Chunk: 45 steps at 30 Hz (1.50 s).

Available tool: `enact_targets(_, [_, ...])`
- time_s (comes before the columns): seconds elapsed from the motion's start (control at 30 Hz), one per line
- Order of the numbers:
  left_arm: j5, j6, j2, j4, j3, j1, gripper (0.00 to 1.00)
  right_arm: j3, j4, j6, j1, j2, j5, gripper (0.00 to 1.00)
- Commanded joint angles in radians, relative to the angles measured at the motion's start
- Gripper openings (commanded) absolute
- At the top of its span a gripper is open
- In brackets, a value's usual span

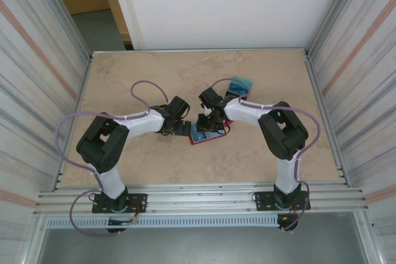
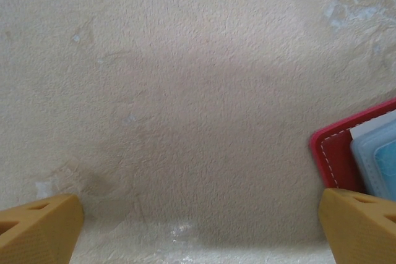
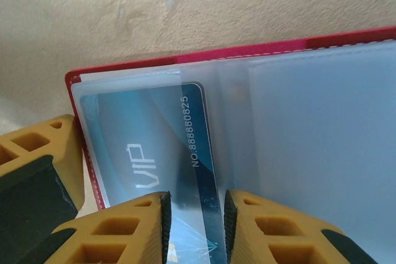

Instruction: Take the credit cards out of the card holder

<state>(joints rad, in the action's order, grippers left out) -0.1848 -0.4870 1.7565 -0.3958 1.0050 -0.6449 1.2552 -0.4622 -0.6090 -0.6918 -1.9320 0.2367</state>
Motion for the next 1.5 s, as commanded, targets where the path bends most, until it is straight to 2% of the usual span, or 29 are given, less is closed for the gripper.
enact_targets(0.0, [-0.021, -0.018, 0.021, -0.049, 0.015, -0.007, 0.99, 0.032, -0.008, 0.024, 0.000, -0.027, 0.019, 0.33])
enact_targets(0.27, [-0.022, -0.015, 0.023, -0.058, 0.027, -0.007, 0.99, 0.024, -0.004, 0.023, 0.012, -0.058, 0.050, 0.34])
enact_targets(0.53, [-0.036, -0.013, 0.024, -0.069, 0.031, -0.008, 0.99, 0.025, -0.046, 0.031, 0.013, -0.026, -0.015, 0.35])
enact_targets(0.97, [-0.025, -0.012, 0.018, -0.069, 0.046, -0.007, 0.99, 0.028, -0.064, 0.032, -0.001, -0.052, -0.008, 0.38])
enact_targets(1.13, [-0.024, -0.009, 0.019, -0.075, 0.057, -0.008, 0.99, 0.020, -0.003, 0.032, -0.005, -0.046, 0.085, 0.36])
enact_targets(1.47, [-0.048, -0.014, 0.040, -0.126, 0.065, -0.009, 0.99, -0.058, 0.194, -0.039, 0.054, 0.024, 0.304, 0.30])
